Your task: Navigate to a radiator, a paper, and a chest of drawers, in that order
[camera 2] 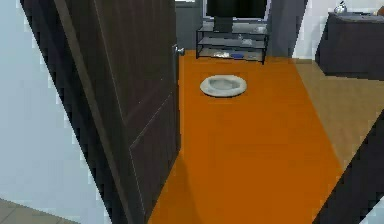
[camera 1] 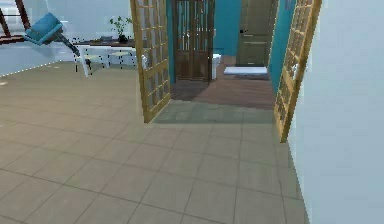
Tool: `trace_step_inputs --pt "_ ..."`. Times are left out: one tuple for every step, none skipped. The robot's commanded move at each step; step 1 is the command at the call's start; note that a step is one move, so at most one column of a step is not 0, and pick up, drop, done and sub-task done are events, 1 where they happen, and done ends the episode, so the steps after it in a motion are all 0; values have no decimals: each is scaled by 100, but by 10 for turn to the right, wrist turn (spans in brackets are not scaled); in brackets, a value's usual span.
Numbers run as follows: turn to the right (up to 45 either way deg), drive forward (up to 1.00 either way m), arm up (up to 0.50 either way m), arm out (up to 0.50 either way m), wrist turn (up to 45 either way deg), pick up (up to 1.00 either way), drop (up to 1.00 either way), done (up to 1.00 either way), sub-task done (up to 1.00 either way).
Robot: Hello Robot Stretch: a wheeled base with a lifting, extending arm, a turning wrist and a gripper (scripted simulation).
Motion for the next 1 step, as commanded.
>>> trace_step_inputs --pt "120 0 0 0 0 0 0 0 0"
